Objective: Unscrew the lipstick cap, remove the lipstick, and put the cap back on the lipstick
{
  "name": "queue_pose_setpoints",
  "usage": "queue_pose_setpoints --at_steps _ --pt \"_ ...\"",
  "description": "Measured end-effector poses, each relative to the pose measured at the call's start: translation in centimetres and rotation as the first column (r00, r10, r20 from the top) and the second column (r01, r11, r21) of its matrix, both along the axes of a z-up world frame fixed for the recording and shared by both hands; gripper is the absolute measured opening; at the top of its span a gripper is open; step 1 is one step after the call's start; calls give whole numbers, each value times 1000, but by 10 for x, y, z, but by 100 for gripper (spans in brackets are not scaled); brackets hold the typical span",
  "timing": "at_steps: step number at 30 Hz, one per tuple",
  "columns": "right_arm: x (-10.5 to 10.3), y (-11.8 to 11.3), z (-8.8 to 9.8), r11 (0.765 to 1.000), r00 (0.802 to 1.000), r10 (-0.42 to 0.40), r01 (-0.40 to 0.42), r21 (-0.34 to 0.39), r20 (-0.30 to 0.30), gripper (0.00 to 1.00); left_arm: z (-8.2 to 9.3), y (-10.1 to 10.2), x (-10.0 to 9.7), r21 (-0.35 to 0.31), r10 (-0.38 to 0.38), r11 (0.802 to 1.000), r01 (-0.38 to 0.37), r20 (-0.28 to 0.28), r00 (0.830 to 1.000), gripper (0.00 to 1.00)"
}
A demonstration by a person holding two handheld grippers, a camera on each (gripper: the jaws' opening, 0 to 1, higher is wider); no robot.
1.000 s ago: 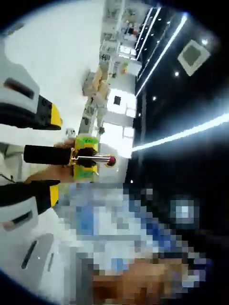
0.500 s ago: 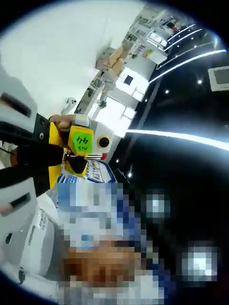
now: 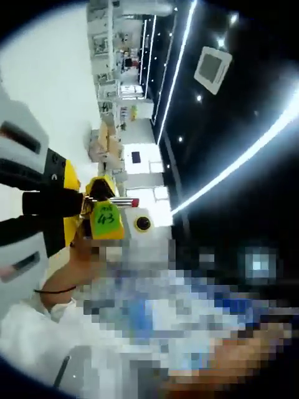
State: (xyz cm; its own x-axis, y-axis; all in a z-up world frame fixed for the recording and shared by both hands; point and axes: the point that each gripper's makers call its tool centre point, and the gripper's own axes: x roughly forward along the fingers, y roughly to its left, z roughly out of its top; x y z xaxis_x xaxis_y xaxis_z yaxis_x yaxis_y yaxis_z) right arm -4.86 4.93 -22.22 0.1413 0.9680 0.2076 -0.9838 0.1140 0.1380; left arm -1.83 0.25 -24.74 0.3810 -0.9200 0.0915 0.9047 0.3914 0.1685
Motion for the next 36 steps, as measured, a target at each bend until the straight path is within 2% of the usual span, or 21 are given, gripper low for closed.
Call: queue_pose_setpoints --at_steps 3,7,11,12,14,15,16,17,18,19,21,23,25,27,28,29,30,32,34,36 --pt "10 -3 -1 999 999 -42 42 -16 14 6 -2 3 9 61 116 990 -123 105 988 13" --pt "22 -6 -8 994 996 -87 89 -69 33 6 -18 2 19 197 190 954 -226 188 964 15" --pt "28 -7 -13 984 991 -113 122 -126 75 6 -25 2 21 239 203 940 -245 190 961 16" --pt "28 -8 -13 982 989 -119 130 -136 90 6 -26 2 21 241 198 940 -240 185 963 16" --pt "27 -10 -11 980 986 -116 132 -147 116 6 -26 1 18 224 169 954 -197 138 976 17" --pt "26 -12 -9 981 986 -110 127 -146 122 6 -25 0 11 189 106 975 -116 61 993 19" --pt "24 -13 -8 982 986 -104 122 -145 128 6 -24 -1 5 147 39 988 -36 -14 999 21" --pt "20 -13 -5 987 990 -76 91 -131 121 6 -24 -2 -1 117 -28 992 37 -77 997 26" --pt "9 -12 -1 994 996 -3 13 -107 95 6 -26 -3 -9 90 -103 989 117 -151 983 31" --pt "2 -11 0 994 996 54 -48 -94 67 6 -26 -4 -19 48 -184 979 198 -216 959 36" --pt "-6 -11 5 993 993 109 -107 -53 40 6 -17 -6 -35 -78 -333 943 324 -292 897 38" --pt "-19 -9 7 982 982 190 -189 -28 19 6 -7 -8 -53 -179 -467 884 432 -340 816 32" --pt "-31 -4 6 971 971 239 -239 -30 21 6 -2 -11 -58 -239 -520 854 462 -355 777 30" --pt "-39 1 3 963 963 269 -268 -32 24 6 -6 -13 -56 -234 -520 854 465 -367 771 26" --pt "-39 3 1 965 965 259 -258 -42 32 6 -8 -14 -61 -246 -540 842 481 -394 744 23" --pt "-38 6 -4 966 967 254 -252 -64 31 6 -8 -14 -63 -252 -552 834 492 -394 735 16" --pt "-38 7 -7 967 969 247 -245 -67 24 6 -9 -14 -64 -251 -555 832 495 -393 733 15" --pt "-35 8 -6 970 972 236 -235 -56 10 6 -10 -19 -61 -242 -521 854 461 -400 754 14" --pt "-26 8 -9 982 984 174 -171 -78 27 6 -15 -19 -47 -180 -428 904 389 -367 826 14" --pt "-14 8 -13 989 994 104 -99 -109 41 6 -22 -18 -30 -70 -288 957 280 -292 912 14"
